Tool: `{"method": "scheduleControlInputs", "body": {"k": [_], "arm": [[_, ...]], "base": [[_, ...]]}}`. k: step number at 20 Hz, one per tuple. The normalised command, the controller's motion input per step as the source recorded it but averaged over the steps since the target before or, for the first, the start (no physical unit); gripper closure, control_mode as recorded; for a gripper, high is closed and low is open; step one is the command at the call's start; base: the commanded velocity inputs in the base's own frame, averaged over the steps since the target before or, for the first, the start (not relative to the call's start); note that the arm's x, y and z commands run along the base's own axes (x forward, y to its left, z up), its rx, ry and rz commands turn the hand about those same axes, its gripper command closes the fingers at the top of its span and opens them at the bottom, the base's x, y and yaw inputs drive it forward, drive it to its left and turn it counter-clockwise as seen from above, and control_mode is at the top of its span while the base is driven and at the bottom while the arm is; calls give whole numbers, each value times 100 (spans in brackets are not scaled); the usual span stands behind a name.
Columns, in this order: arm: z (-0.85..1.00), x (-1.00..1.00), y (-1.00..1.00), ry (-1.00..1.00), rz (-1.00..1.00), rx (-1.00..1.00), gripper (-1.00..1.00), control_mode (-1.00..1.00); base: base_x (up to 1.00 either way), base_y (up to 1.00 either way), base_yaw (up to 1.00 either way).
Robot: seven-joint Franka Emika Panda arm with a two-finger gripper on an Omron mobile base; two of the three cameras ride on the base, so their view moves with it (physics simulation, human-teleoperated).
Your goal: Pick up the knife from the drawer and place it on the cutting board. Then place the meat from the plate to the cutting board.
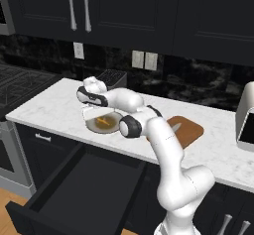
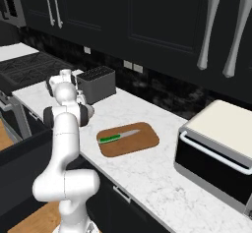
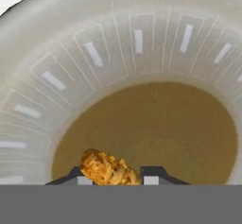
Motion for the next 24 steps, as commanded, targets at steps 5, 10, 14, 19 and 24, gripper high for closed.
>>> {"method": "scheduleControlInputs", "body": {"k": [5,10,14,19,24], "arm": [[-7,-28,-24,1,0,0,100,-100],[0,-19,-49,4,0,0,100,-100],[26,-42,-36,0,0,3,100,-100],[39,-91,-50,0,0,6,100,-100],[12,-86,-68,0,0,5,100,-100]], "base": [[0,0,0],[0,0,0],[0,0,0],[0,0,0],[0,0,0]]}}
